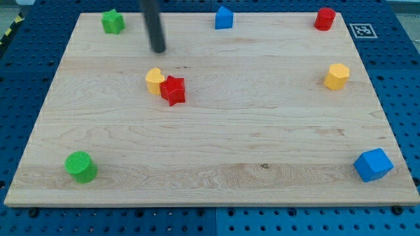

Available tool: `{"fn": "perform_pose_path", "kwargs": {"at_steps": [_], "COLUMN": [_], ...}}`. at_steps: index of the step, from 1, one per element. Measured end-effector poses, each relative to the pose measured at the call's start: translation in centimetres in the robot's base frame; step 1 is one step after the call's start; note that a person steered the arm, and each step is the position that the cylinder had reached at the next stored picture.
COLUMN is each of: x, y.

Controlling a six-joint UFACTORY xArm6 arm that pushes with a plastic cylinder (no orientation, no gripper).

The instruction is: Move the yellow hexagon parallel to the red star

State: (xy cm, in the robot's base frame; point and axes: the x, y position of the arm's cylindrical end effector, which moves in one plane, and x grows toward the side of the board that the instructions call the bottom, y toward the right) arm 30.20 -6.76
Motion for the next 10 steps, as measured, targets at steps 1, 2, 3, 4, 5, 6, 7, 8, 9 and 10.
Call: {"fn": "perform_pose_path", "kwargs": {"at_steps": [1,2,3,4,5,6,7,8,9,10], "x": [0.0,0.3,4.2,6.7,8.4,8.8,8.8,8.8,9.6,10.3], "y": [12.4,25.1,34.9,35.8,34.9,32.8,29.8,26.6,23.1,19.8]}}
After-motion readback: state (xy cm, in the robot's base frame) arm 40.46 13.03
